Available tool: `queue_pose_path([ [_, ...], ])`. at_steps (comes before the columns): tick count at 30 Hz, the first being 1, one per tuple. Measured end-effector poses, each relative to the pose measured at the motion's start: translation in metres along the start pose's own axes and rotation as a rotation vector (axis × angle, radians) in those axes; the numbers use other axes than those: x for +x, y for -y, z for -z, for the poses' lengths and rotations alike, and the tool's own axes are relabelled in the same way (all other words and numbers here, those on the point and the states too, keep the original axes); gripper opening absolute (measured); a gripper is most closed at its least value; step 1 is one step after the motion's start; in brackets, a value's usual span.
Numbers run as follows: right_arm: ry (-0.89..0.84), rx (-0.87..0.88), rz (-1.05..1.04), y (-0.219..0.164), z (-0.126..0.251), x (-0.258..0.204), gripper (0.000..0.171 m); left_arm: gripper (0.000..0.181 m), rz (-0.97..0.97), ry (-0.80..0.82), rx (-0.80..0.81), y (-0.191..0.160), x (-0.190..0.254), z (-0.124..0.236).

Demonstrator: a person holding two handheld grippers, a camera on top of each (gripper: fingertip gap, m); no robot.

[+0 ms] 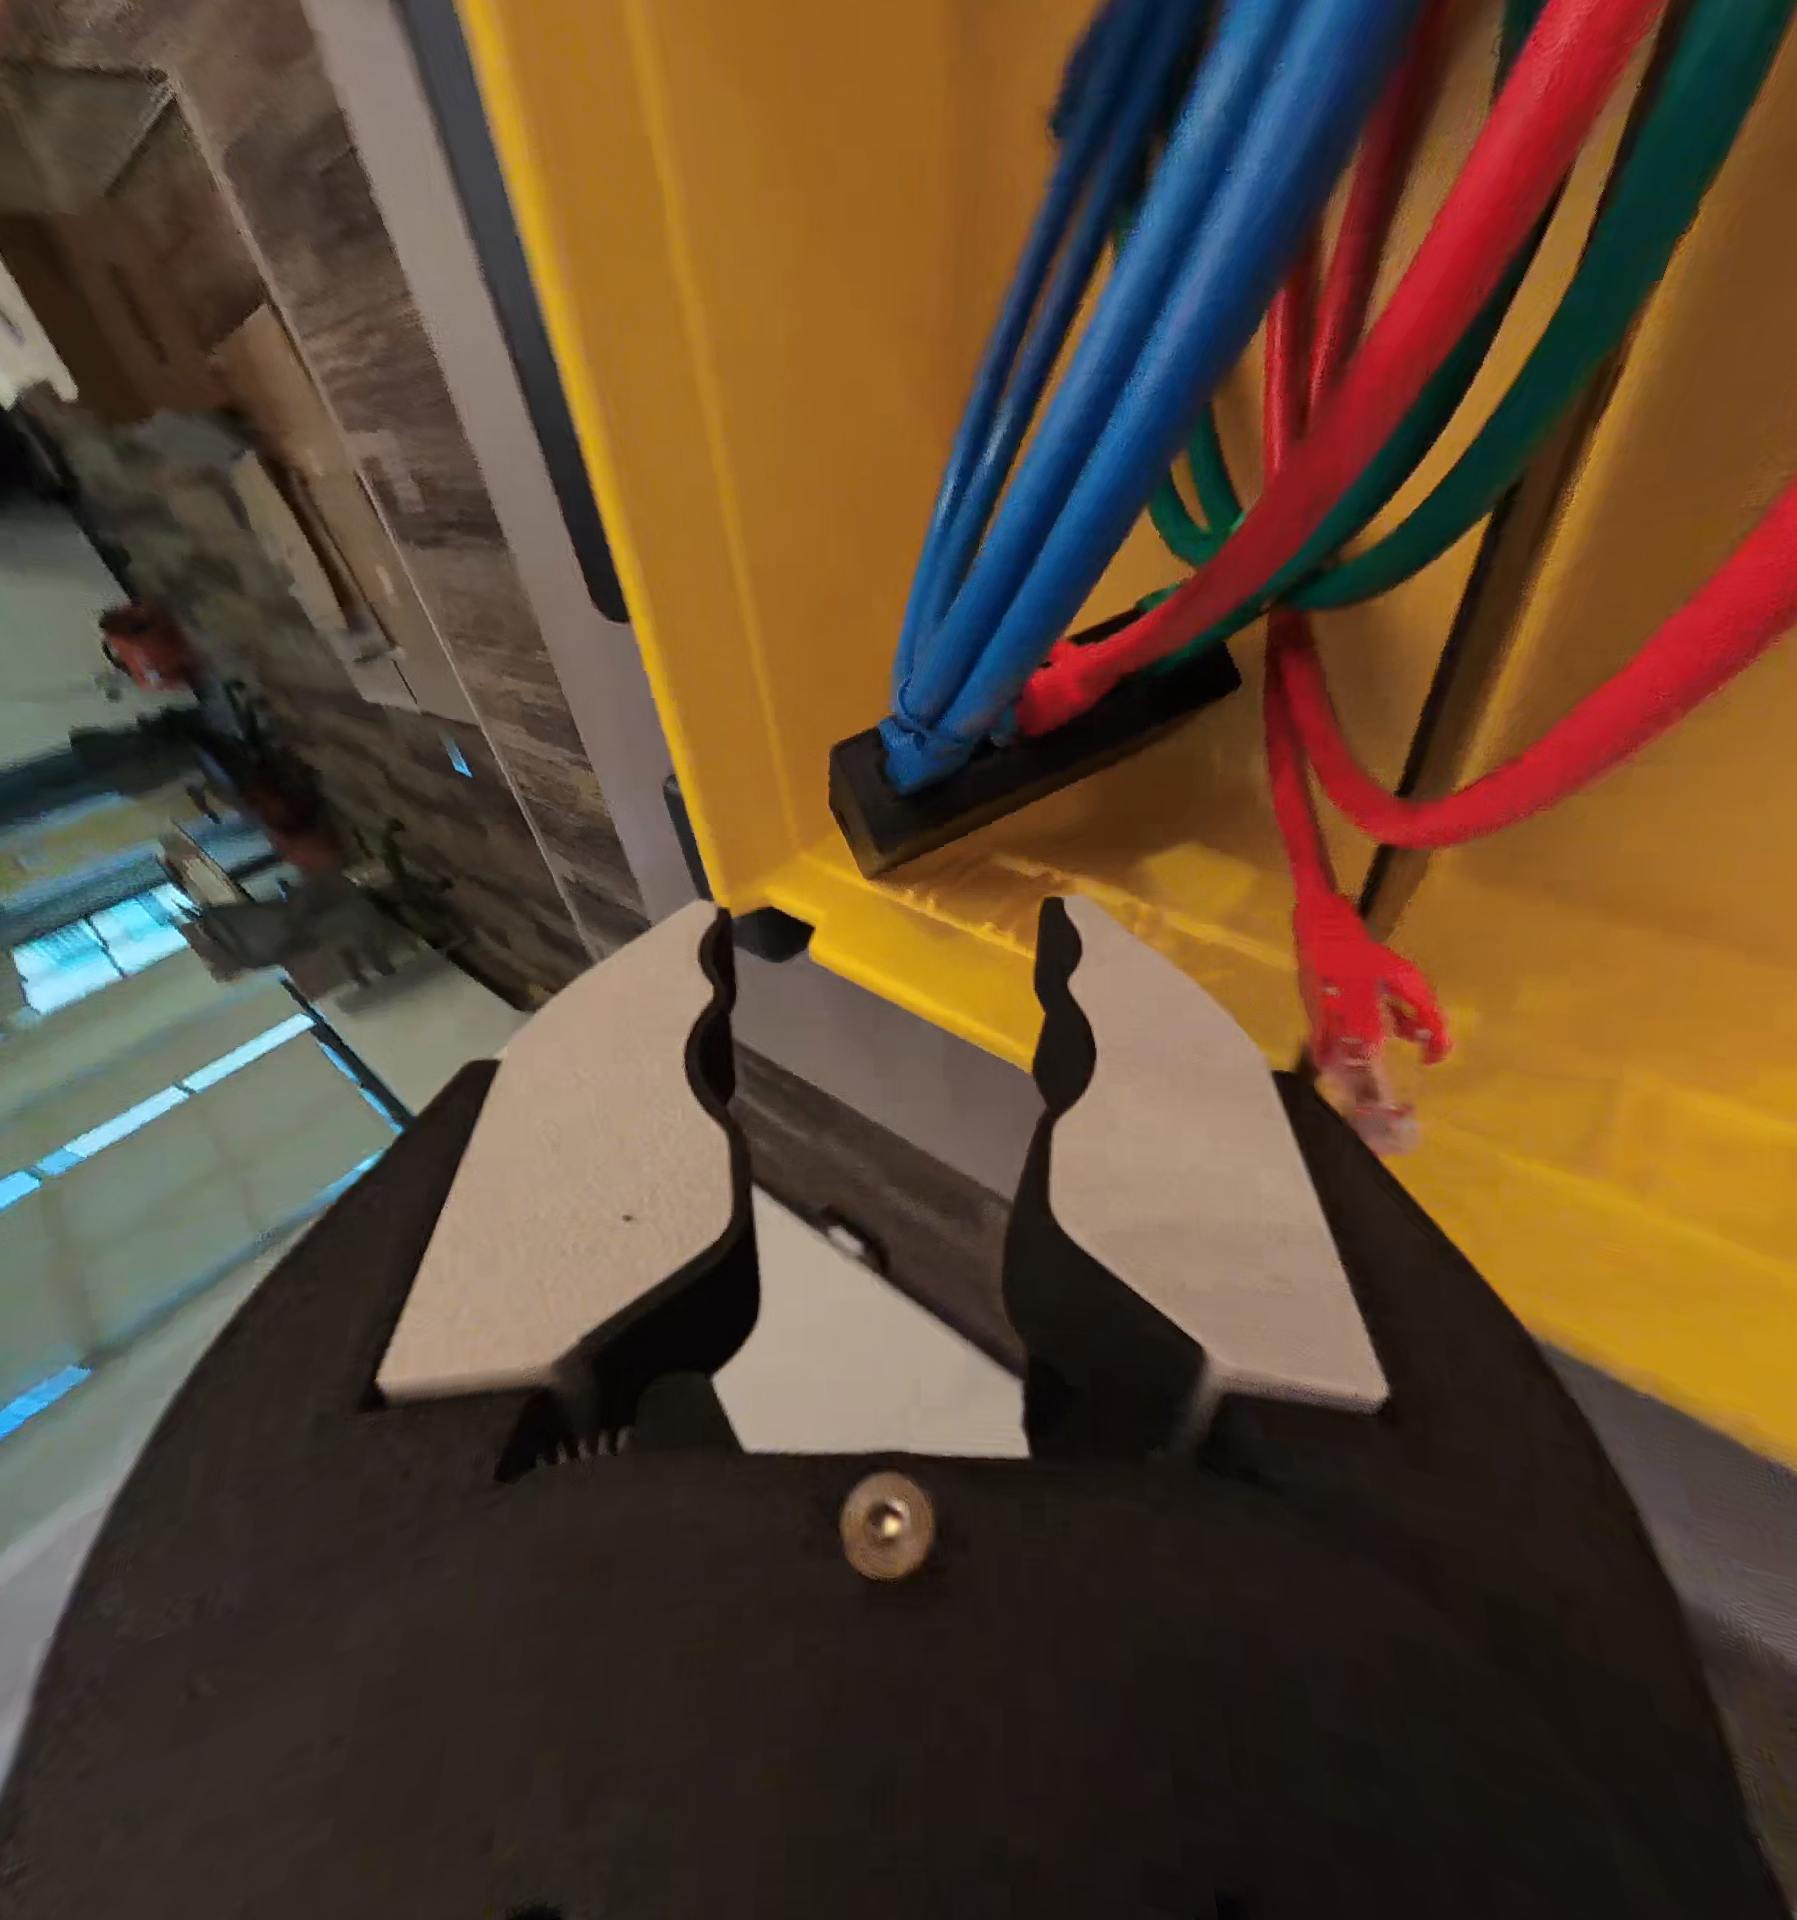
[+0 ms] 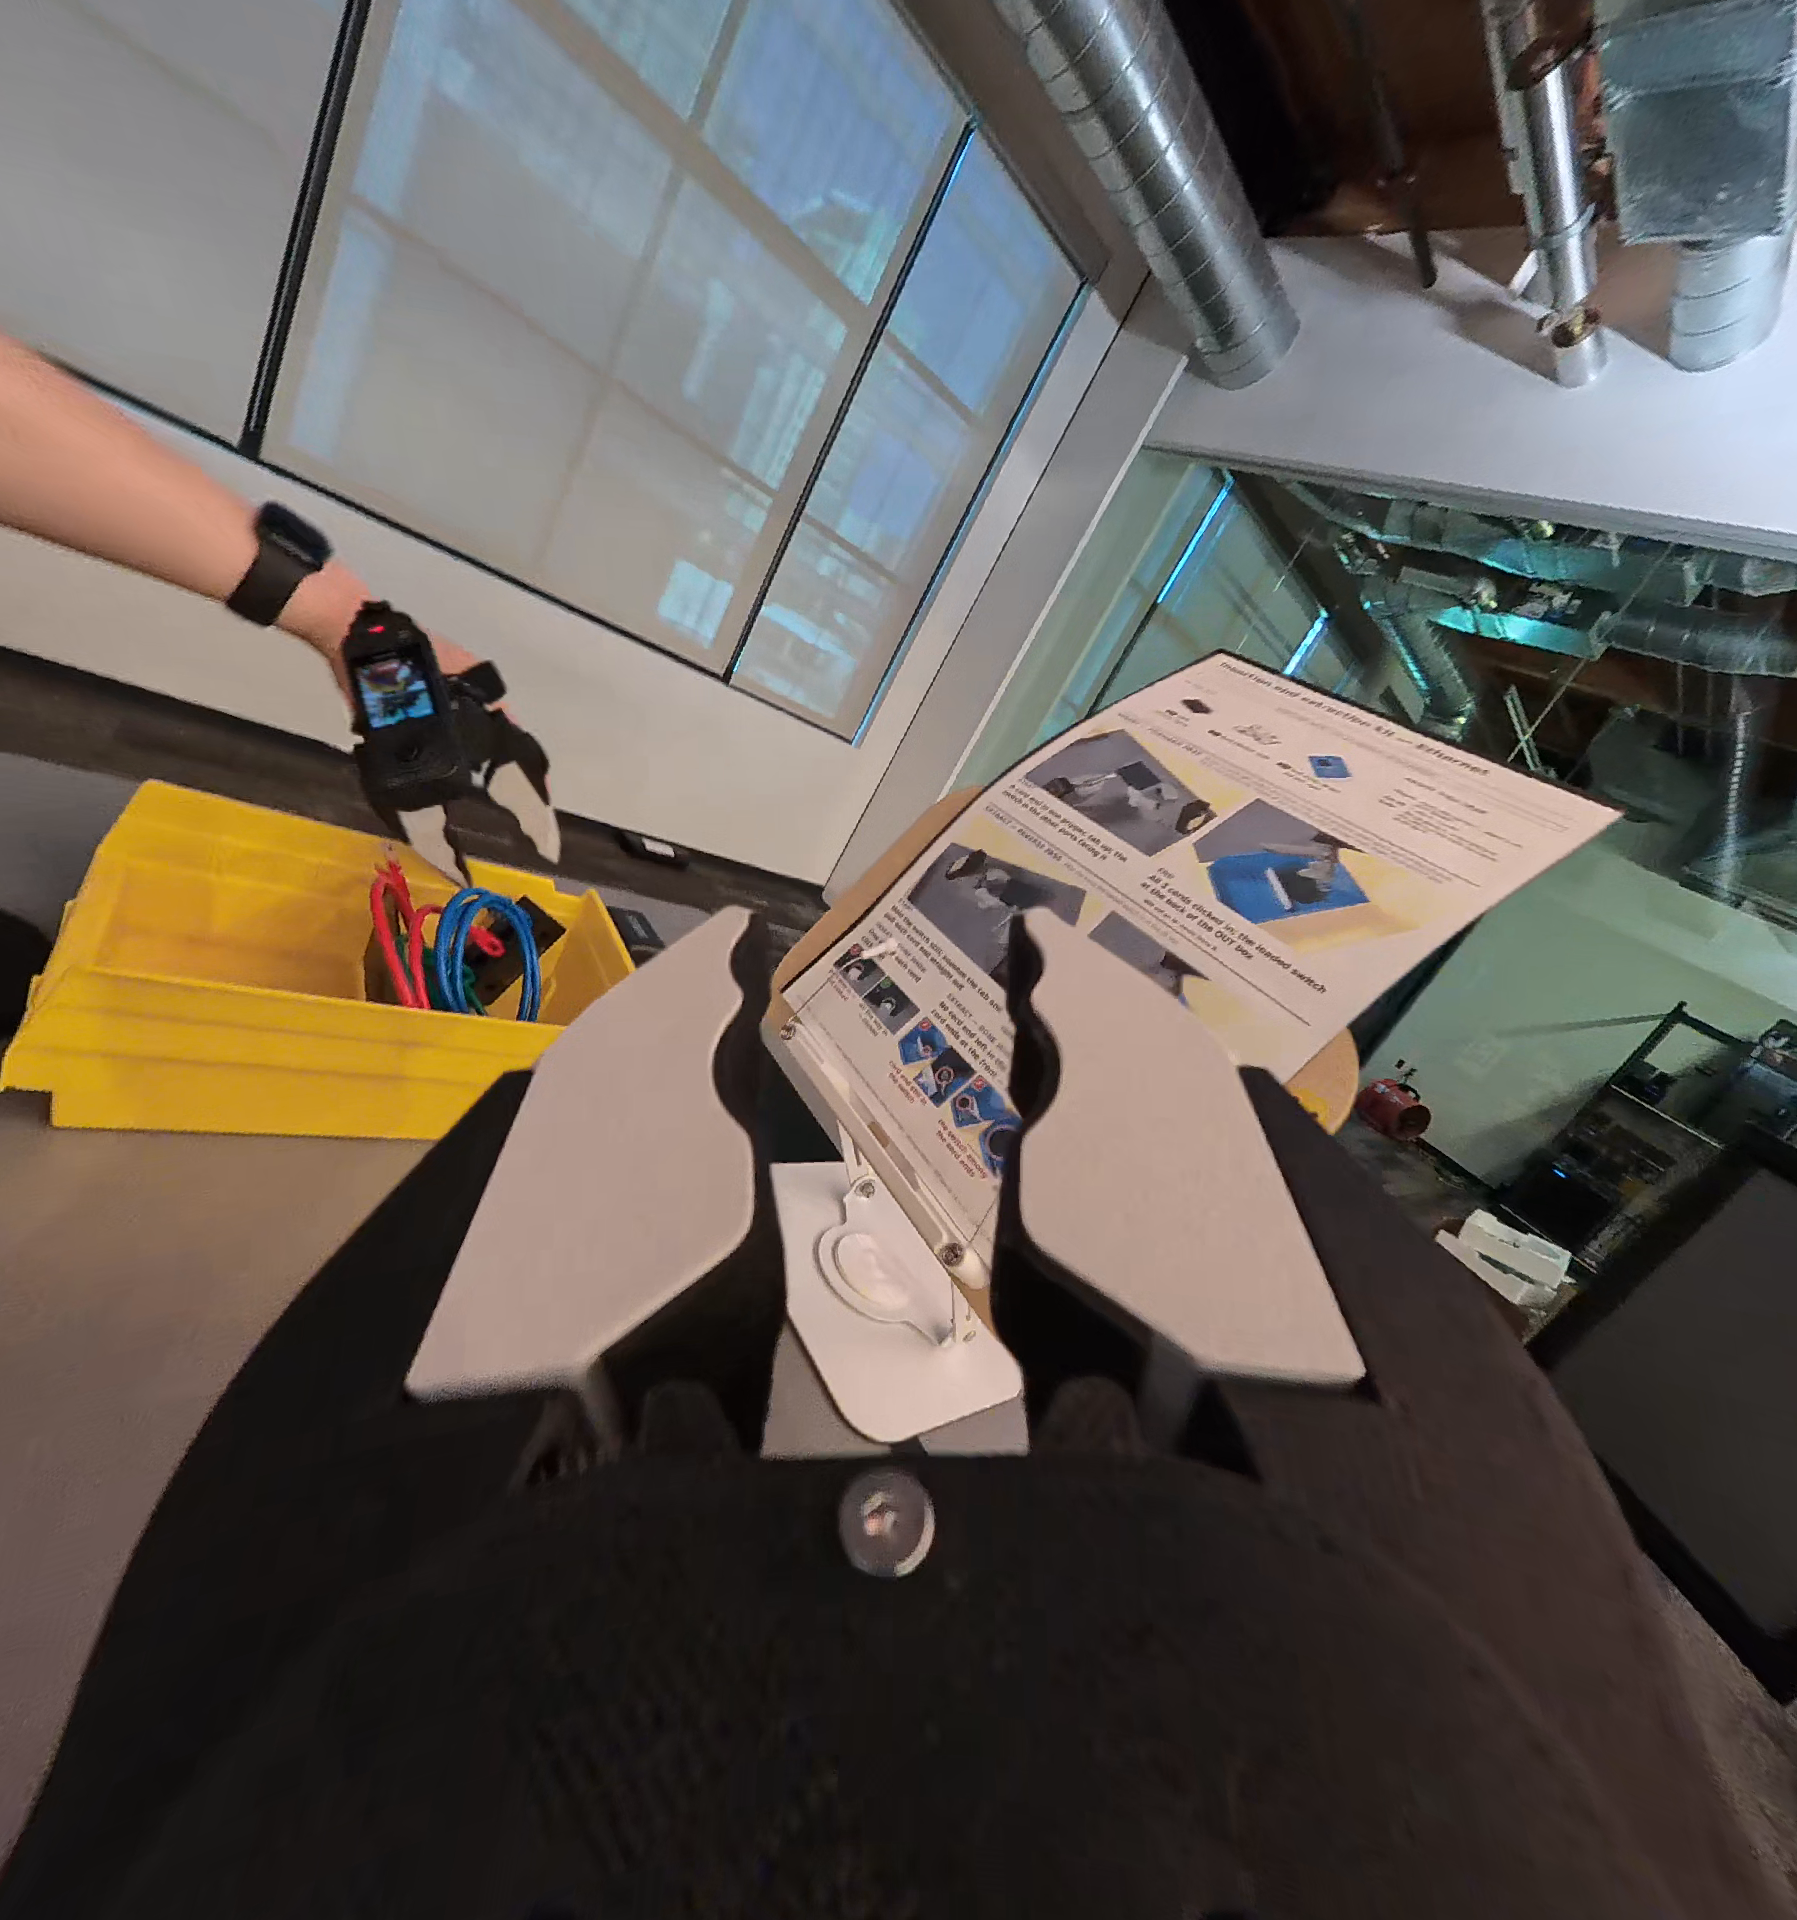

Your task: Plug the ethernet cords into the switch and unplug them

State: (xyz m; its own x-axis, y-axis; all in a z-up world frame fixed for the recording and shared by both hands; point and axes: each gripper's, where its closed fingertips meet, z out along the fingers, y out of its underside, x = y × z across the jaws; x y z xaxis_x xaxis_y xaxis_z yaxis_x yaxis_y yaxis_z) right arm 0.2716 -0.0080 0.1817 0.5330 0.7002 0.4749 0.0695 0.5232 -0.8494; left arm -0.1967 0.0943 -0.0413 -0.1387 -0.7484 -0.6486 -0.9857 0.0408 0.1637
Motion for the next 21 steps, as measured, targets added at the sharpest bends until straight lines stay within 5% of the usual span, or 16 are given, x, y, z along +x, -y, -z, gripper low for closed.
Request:
queue_pose_path([
  [12, 0.093, -0.12, 0.048, -0.032, -0.022, -0.021, 0.043, 0.054, -0.466, -0.232, -0.002, 0.011, 0.016, -0.049],
  [21, 0.158, -0.182, 0.014, -0.056, -0.033, -0.031, 0.043, 0.042, -0.619, -0.419, -0.057, 0.009, 0.027, -0.062],
])
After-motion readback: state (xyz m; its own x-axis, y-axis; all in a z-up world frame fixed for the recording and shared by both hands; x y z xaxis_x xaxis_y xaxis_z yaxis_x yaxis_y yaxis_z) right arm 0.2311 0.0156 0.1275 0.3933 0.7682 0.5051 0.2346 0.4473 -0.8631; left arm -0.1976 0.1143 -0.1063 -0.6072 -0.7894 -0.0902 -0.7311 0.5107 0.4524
